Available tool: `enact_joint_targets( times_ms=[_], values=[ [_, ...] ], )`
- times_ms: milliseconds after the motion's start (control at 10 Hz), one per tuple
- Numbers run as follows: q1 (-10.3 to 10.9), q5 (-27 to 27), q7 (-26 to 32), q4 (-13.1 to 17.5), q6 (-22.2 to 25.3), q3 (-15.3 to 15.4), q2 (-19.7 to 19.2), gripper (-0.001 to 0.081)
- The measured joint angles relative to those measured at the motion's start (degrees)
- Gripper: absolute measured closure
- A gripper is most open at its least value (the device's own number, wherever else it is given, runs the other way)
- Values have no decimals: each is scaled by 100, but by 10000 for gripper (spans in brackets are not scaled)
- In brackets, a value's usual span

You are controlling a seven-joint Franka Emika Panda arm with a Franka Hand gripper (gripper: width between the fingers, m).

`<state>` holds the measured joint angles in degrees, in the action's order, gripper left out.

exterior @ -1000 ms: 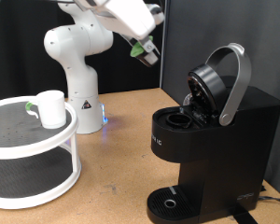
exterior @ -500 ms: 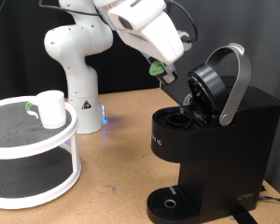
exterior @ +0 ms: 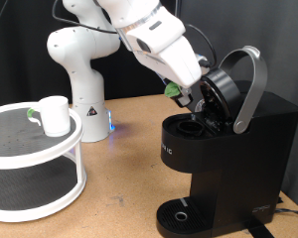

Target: Make a cup of coffee with the keurig machine

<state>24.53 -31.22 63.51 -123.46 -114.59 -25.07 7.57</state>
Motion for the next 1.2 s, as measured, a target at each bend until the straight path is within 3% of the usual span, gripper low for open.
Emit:
enact_joint_targets(
  times_ms=[600, 1200],
  values=[
    [1, 0, 9, -394, -521, 187, -70, 329],
    [1, -96, 11, -441, -816, 315, -354, 329]
  ],
)
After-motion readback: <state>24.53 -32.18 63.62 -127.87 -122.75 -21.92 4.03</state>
